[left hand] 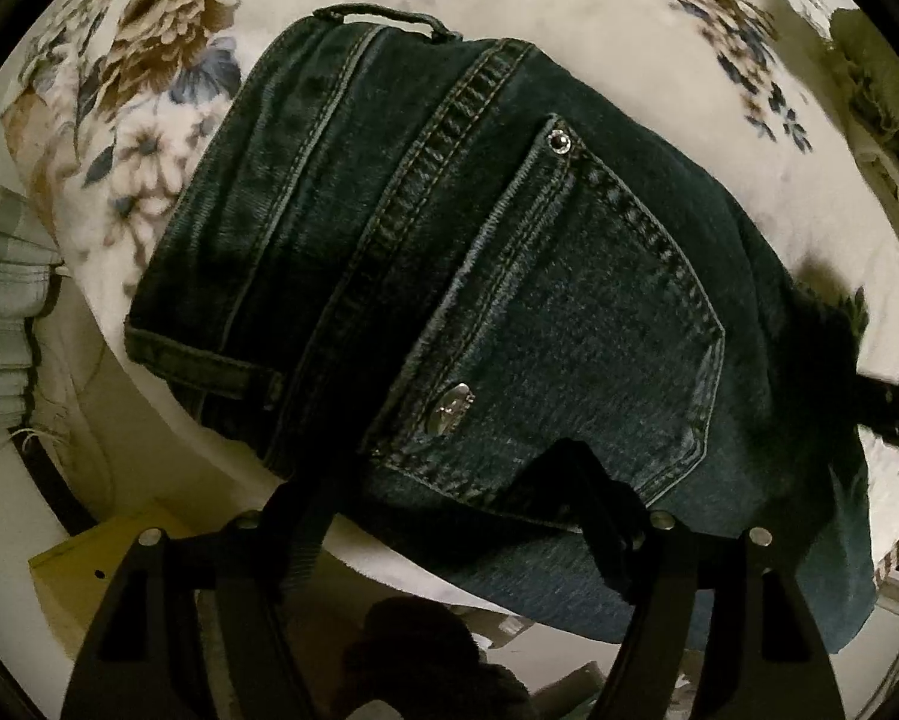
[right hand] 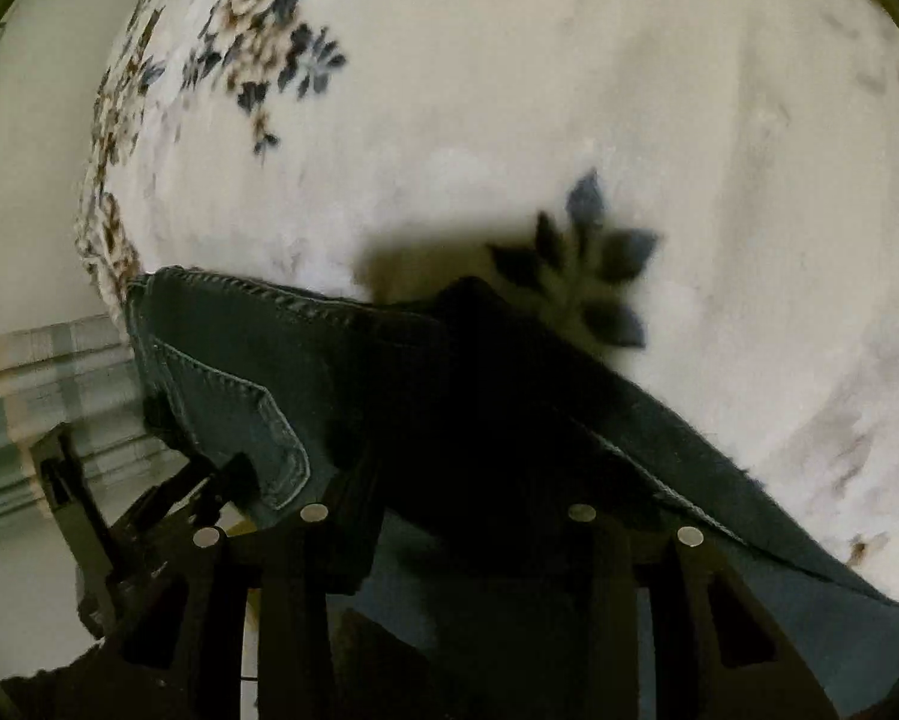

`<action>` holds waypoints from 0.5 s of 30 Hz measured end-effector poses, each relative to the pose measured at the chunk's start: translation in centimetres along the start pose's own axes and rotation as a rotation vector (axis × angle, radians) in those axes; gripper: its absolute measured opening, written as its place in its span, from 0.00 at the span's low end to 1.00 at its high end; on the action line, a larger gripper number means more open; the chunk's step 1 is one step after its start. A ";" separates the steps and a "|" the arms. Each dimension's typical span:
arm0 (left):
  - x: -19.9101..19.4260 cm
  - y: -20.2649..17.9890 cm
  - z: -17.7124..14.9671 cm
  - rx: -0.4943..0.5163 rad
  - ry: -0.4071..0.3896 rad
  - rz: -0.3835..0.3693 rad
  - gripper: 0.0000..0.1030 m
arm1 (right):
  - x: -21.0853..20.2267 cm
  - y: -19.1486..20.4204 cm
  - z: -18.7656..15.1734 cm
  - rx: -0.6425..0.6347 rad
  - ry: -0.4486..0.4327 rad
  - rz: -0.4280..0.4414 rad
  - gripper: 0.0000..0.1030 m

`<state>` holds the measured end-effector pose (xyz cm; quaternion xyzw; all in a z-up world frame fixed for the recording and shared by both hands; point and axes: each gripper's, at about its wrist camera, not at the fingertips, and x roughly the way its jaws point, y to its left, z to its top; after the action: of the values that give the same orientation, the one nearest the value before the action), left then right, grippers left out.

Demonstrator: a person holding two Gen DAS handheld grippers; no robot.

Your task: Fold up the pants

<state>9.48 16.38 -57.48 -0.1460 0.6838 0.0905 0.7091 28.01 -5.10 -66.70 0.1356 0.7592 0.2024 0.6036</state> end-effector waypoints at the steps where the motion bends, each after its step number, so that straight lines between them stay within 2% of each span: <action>1: 0.1 -0.5 0.2 -0.001 0.002 -0.004 0.71 | -0.2 -0.3 0.3 0.005 -0.026 0.003 0.39; 4: 0.3 0.0 0.3 0.004 0.009 -0.013 0.72 | -0.6 -0.8 1.1 0.009 -0.120 0.021 0.39; 5: 0.3 -0.5 0.3 0.006 0.010 -0.014 0.72 | -0.6 -1.0 1.6 0.012 -0.115 0.037 0.40; 8: 0.5 -0.2 0.5 0.016 0.013 -0.021 0.72 | 0.8 -1.9 2.7 0.041 0.011 0.090 0.41; 10: 0.6 0.1 0.5 0.027 0.017 -0.030 0.72 | 0.4 -2.1 3.1 0.021 0.019 0.062 0.21; 11: 0.5 -0.1 0.6 0.033 0.018 -0.032 0.72 | -0.5 -2.5 3.2 0.018 -0.003 0.041 0.19; 12: 0.5 -0.1 0.5 0.038 0.022 -0.034 0.72 | -1.4 -3.0 3.3 0.037 -0.035 0.041 0.08; 14: 0.3 0.4 0.6 0.046 0.027 -0.041 0.72 | -4.1 -4.2 3.9 0.079 -0.138 -0.065 0.00; 15: 0.3 0.5 0.6 0.052 0.030 -0.040 0.72 | -4.9 -4.0 4.8 0.102 -0.180 -0.108 0.00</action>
<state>9.93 16.99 -57.77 -0.1427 0.6934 0.0564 0.7041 33.92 -10.14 -65.26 0.1428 0.7174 0.1177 0.6717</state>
